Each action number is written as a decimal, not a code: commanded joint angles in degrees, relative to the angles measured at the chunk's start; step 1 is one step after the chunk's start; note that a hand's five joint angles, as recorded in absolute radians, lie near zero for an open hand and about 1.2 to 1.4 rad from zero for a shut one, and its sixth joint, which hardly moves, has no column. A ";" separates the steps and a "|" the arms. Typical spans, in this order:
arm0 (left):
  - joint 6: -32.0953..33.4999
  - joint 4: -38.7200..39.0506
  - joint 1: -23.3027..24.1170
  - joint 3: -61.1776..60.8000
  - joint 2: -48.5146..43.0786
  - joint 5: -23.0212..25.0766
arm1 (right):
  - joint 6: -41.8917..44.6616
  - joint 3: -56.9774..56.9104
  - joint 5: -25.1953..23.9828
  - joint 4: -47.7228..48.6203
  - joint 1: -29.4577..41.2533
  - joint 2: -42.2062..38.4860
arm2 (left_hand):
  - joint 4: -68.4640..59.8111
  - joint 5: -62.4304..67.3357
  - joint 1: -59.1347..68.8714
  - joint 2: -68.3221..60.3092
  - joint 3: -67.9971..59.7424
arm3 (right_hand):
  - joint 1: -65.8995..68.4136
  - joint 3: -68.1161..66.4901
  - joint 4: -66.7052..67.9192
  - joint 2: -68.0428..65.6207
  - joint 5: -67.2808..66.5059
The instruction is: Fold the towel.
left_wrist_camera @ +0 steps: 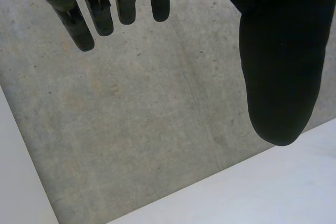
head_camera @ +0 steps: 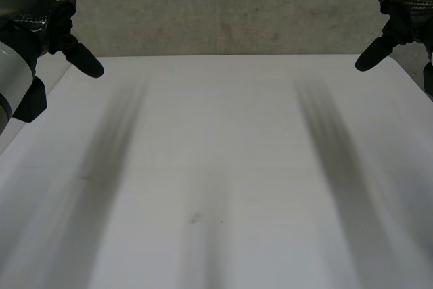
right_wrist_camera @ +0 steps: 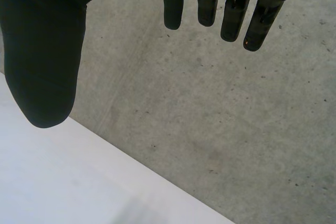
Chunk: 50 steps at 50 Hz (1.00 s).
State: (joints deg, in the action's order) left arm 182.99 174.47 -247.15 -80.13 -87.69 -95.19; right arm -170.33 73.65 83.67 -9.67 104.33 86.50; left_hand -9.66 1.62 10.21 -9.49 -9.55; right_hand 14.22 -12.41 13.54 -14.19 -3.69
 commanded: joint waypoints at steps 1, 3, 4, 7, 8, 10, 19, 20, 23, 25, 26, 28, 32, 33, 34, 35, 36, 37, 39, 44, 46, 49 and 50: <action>0.00 0.00 0.00 -0.02 0.06 0.00 | 0.00 0.00 0.00 0.00 0.00 -0.02 | -0.38 -1.57 -0.17 -0.56 -0.49 | -4.22 2.41 -3.54 4.19 3.69; 0.00 0.00 0.00 0.06 0.06 0.00 | 0.00 0.00 0.00 0.00 0.00 -0.02 | -0.38 -1.57 -0.17 -0.56 -0.49 | -4.22 2.41 -3.54 4.19 3.69; 0.00 0.00 0.00 0.06 0.06 0.00 | 0.00 0.00 0.00 0.00 -0.09 -0.02 | -0.38 -1.57 -0.17 -0.56 -0.49 | -4.22 2.41 -3.54 4.19 3.69; 0.00 0.00 0.00 -0.02 0.06 0.00 | 0.00 0.00 0.00 0.00 -0.09 -0.02 | -0.38 -1.57 -0.17 -0.56 -0.49 | -4.22 2.41 -3.54 4.19 3.69; 0.00 0.00 0.00 -0.02 0.06 0.00 | 0.00 0.00 0.00 0.00 -0.09 -0.02 | -0.38 -1.57 -0.17 -0.56 -0.49 | -4.22 2.41 -3.54 4.19 3.69; 0.00 0.00 0.00 -0.02 0.06 0.00 | 0.09 0.00 0.00 0.00 -0.09 -0.02 | -0.38 -1.57 -0.17 -0.56 -0.49 | -4.22 2.41 -3.54 4.19 3.69; 0.00 0.26 0.00 -0.02 -0.03 0.00 | 0.00 0.00 0.00 0.00 -0.09 0.07 | -0.38 -1.57 -0.17 -0.56 -0.49 | -4.22 2.41 -3.54 4.19 3.69; 0.00 0.26 0.00 -0.02 -0.03 0.00 | 0.00 0.00 0.00 0.00 0.00 0.16 | -0.38 -1.57 -0.17 -0.56 -0.49 | -4.22 2.41 -3.54 4.19 3.69; 0.00 0.79 0.00 -0.20 -0.03 0.00 | 0.00 0.00 0.00 0.00 -0.09 0.16 | -0.38 -1.57 -0.17 -0.56 -0.49 | -4.22 2.41 -3.54 4.19 3.69; 0.00 1.23 0.00 -0.64 -0.03 0.00 | 0.00 0.00 0.00 0.00 -0.09 0.24 | -0.38 -1.57 -0.17 -0.56 -0.49 | -4.22 2.41 -3.54 4.19 3.69; 0.00 1.84 0.00 -0.90 0.06 0.00 | 0.00 0.00 0.00 0.00 -0.09 0.24 | -0.38 -1.57 -0.17 -0.56 -0.49 | -4.22 2.41 -3.54 4.19 3.69; 0.09 2.37 0.00 -1.08 0.15 0.00 | 0.00 0.00 0.00 0.00 -0.09 0.33 | -0.38 -1.57 -0.17 -0.56 -0.49 | -4.22 2.41 -3.54 4.19 3.69; 0.09 2.81 0.00 -1.17 0.15 -0.09 | 0.00 0.00 0.00 0.00 -0.09 0.33 | -0.38 -1.57 -0.17 -0.56 -0.49 | -4.22 2.41 -3.54 4.19 3.69; 0.09 2.81 0.00 -1.17 0.23 0.00 | 0.00 0.00 0.00 0.00 -0.09 0.33 | -0.38 -1.57 -0.17 -0.56 -0.49 | -4.22 2.41 -3.54 4.19 3.69; 0.09 2.81 0.00 -1.17 0.23 0.00 | 0.00 0.00 0.00 0.00 -0.09 0.33 | -0.38 -1.57 -0.17 -0.56 -0.49 | -4.22 2.41 -3.54 4.19 3.69; 0.09 2.81 0.00 -1.17 0.32 0.00 | 0.00 0.00 0.00 0.00 -0.09 0.33 | -0.38 -1.57 -0.17 -0.56 -0.49 | -4.22 2.41 -3.54 4.19 3.69; 0.09 2.81 0.00 -1.17 0.41 0.00 | 0.00 0.00 0.00 0.00 -0.09 0.33 | -0.38 -1.57 -0.17 -0.56 -0.49 | -4.22 2.41 -3.54 4.19 3.69; 0.09 2.81 0.00 -1.17 0.41 0.00 | 0.00 0.00 0.00 0.00 -0.09 0.42 | -0.38 -1.57 -0.17 -0.56 -0.49 | -4.22 2.41 -3.54 4.19 3.69; 0.09 2.81 0.00 -1.17 0.41 0.00 | 0.00 0.00 -0.09 0.00 -0.09 0.42 | -0.38 -1.57 -0.17 -0.56 -0.49 | -4.22 2.41 -3.54 4.19 3.69; 0.09 2.81 0.00 -1.17 0.41 0.00 | 0.00 0.09 0.00 0.00 0.00 0.42 | -0.38 -1.57 -0.17 -0.56 -0.49 | -4.22 2.41 -3.54 4.19 3.69; 0.09 2.81 0.00 -1.17 0.41 0.00 | 0.00 0.09 0.00 0.00 0.00 0.42 | -0.38 -1.57 -0.17 -0.56 -0.49 | -4.22 2.41 -3.54 4.19 3.69; 0.09 2.81 0.00 -1.17 0.41 0.00 | 0.00 0.09 0.00 0.00 0.00 0.42 | -0.38 -1.57 -0.17 -0.56 -0.49 | -4.22 2.41 -3.54 4.19 3.69; 0.09 2.81 0.00 -1.17 0.41 0.00 | 0.00 0.09 0.00 0.00 0.00 0.42 | -0.38 -1.57 -0.17 -0.56 -0.49 | -4.22 2.41 -3.54 4.19 3.69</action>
State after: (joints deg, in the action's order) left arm 183.08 177.29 -247.15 -81.31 -87.27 -95.19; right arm -170.33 73.74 83.67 -9.67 104.32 86.92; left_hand -9.66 1.61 10.21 -9.49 -9.55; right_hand 14.22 -12.41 13.54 -14.19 -3.69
